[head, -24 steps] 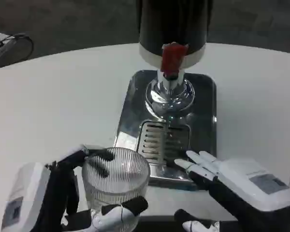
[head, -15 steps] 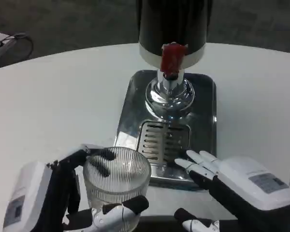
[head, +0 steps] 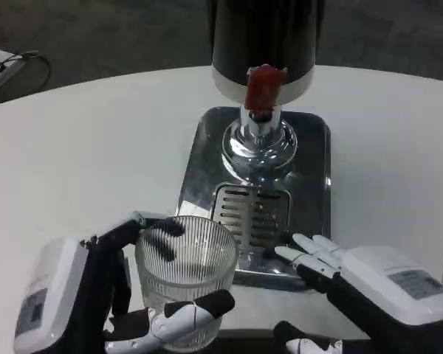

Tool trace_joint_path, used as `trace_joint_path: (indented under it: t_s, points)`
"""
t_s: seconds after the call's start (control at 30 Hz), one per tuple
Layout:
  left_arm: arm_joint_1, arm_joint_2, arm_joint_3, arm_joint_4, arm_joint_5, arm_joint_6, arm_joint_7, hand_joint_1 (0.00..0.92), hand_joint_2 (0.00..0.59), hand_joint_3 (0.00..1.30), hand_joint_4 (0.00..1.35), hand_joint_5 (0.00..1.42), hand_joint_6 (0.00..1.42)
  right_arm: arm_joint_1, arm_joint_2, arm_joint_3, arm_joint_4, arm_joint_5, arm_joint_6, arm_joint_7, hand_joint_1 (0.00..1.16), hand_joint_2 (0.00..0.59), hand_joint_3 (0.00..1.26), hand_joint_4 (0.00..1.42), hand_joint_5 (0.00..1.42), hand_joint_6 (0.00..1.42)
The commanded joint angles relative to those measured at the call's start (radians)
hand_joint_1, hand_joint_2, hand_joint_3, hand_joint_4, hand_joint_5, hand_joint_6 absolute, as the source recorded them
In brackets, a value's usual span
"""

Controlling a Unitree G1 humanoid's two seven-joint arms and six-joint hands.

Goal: Grasp the cup under the faucet to collect the drink, then remove the cup.

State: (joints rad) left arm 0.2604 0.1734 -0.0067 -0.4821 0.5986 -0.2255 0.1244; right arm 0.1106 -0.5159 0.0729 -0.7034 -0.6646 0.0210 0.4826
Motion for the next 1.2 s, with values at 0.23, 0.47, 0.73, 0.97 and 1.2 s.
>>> trace_joint_path:
  t_s: [0.23,0.47,0.73,0.97,1.2]
  points:
    - [-0.192,-0.006,-0.005,0.208,0.019,0.021,0.069,0.511,0.000,1.03,1.11,1.32,1.42,0.131,-0.013,-0.130,-0.067,0.058,-0.015,-0.006,0.33,0.446,0.11,0.00,0.00,0.12]
    - [-0.464,-0.029,-0.073,0.469,0.091,0.117,0.135,0.511,0.000,1.03,1.11,1.32,1.42,0.214,-0.027,-0.248,-0.078,0.118,-0.044,-0.012,0.33,0.446,0.11,0.00,0.00,0.12]
    - [-0.671,-0.016,-0.118,0.698,0.087,0.158,0.177,0.511,0.000,1.03,1.11,1.32,1.42,0.244,-0.032,-0.300,-0.080,0.155,-0.066,-0.013,0.33,0.446,0.11,0.00,0.00,0.12]
    - [-0.793,-0.008,-0.151,0.858,0.072,0.145,0.219,0.506,0.000,1.03,1.11,1.32,1.42,0.272,-0.030,-0.318,-0.088,0.165,-0.069,-0.010,0.33,0.446,0.11,0.00,0.00,0.12]
    - [-0.913,-0.011,-0.194,1.014,0.061,0.118,0.258,0.503,0.000,1.03,1.10,1.29,1.42,0.285,-0.033,-0.339,-0.089,0.173,-0.069,-0.010,0.33,0.446,0.11,0.00,0.00,0.12]
